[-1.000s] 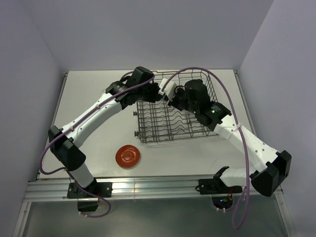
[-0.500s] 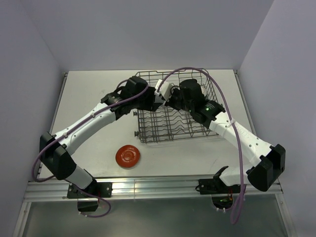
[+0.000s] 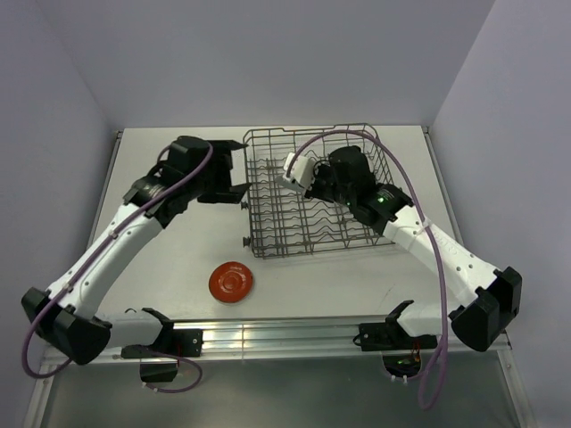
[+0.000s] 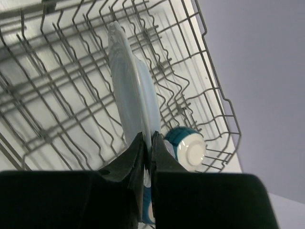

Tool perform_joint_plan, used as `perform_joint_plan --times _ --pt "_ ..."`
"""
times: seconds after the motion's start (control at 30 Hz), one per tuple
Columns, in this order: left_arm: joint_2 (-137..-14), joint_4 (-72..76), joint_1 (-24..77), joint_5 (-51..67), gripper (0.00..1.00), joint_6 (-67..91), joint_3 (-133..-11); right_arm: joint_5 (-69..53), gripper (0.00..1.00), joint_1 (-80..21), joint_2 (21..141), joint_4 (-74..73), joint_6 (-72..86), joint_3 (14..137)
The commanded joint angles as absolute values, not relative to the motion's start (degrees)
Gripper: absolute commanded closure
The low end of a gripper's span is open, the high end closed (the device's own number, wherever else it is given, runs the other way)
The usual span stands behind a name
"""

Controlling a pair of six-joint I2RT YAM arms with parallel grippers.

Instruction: Load the mixed dishes into the dish rack

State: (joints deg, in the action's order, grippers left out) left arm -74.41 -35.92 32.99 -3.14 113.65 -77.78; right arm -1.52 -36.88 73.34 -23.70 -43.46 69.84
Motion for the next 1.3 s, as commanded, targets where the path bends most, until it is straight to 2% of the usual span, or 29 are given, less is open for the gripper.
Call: perform_joint_plan --times 0.0,0.13,0.43,0.57,0.87,1.27 --pt "-67.0 -42.01 29.54 -7.11 0.01 125.53 -76.03 -0.09 1.0 -36.83 67.95 -22.76 -52.79 68.83" --pt "-61.09 -40.17 27.6 -8.08 0.03 122.97 -71.03 -2.1 1.0 -33.76 66.09 -22.85 -58.88 65.31" --pt "-56.61 -43.93 26.63 -10.55 0.08 109.17 -75.32 -14.4 1.0 -25.5 69.6 -30.85 -67.93 67.41" --pt "-52.66 -43.34 26.54 -10.55 0.11 104.69 -71.47 -17.75 1.0 -25.31 72.33 -34.35 -68.2 69.78" --pt "-39.39 -44.65 25.84 -13.53 0.18 107.66 -57.4 -18.63 1.0 -24.96 74.7 -35.07 -68.2 67.85" --pt "-40.17 -42.37 25.75 -14.06 0.21 107.58 -55.11 -19.25 1.0 -24.17 78.92 -33.31 -68.2 67.94"
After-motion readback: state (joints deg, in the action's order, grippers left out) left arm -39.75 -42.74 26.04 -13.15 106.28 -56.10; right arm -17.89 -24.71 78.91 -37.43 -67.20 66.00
